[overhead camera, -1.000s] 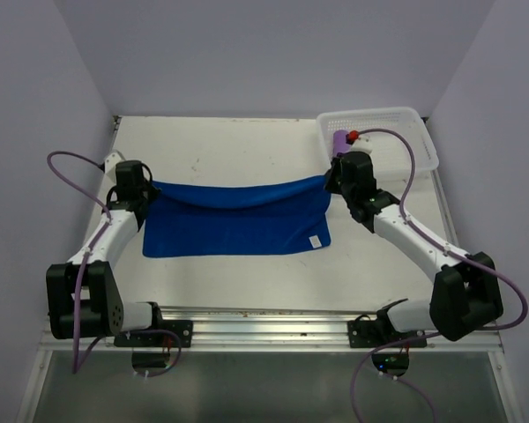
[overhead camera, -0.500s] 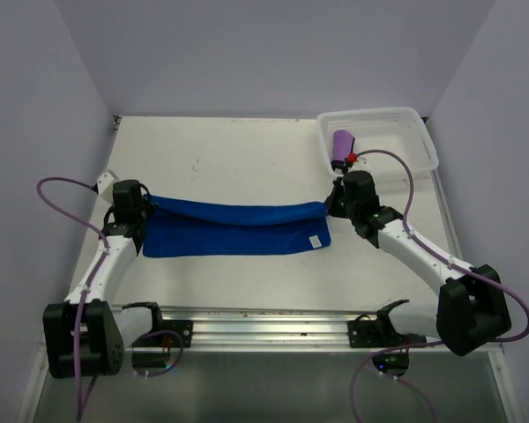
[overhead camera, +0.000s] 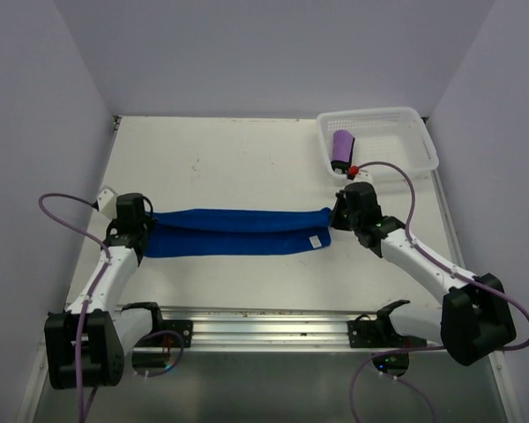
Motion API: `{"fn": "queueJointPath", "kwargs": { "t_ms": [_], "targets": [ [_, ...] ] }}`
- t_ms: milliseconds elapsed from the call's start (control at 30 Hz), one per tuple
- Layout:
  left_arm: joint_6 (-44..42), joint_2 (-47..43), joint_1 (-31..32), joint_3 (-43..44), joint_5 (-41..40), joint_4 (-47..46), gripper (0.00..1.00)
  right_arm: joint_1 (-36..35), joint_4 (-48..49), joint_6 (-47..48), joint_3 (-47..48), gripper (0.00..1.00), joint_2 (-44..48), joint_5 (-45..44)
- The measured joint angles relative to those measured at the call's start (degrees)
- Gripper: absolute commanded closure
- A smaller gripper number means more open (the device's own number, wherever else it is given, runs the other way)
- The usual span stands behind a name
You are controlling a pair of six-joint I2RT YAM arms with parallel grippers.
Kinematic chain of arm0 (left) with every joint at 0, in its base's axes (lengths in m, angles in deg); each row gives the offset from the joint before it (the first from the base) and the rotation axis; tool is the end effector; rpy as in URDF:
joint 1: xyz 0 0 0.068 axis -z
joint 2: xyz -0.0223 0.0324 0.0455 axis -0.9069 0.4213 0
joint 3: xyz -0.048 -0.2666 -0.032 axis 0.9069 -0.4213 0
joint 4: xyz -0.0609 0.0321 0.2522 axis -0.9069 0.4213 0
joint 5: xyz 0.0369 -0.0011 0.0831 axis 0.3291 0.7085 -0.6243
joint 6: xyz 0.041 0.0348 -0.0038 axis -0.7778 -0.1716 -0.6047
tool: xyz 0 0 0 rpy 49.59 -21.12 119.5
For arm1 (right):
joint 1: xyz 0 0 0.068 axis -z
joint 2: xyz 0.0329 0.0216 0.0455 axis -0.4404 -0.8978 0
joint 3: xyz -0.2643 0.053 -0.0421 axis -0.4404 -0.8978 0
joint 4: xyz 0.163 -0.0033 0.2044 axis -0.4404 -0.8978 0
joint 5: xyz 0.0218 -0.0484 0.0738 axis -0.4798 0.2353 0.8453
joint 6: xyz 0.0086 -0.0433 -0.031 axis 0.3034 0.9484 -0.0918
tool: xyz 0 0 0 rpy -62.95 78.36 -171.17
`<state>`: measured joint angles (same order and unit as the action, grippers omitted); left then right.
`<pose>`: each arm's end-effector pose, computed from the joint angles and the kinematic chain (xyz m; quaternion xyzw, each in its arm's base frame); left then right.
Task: Roll the towels
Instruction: Fold the towel
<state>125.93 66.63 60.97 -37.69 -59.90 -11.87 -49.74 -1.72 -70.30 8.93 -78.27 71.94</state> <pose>0.2096 0.0275 0.2051 -0.4560 0.7743 0.0011 0.4387 0.2351 0.0973 0.2256 0.0651 0.8976 0.1299 0.4162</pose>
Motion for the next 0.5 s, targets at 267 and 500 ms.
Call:
{"fn": "queueJointPath", "kwargs": {
  "t_ms": [267,500],
  "targets": [
    [0.61,-0.42,0.0,-1.14,-1.92,2.32,1.0,0.0,1.51,0.15,-3.74,1.0,-2.03,2.21],
    [0.87,-0.44,0.0,-2.1,-2.1,2.45,1.0,0.02,2.21,0.59,-5.25,0.91,-4.02,5.09]
  ]
}}
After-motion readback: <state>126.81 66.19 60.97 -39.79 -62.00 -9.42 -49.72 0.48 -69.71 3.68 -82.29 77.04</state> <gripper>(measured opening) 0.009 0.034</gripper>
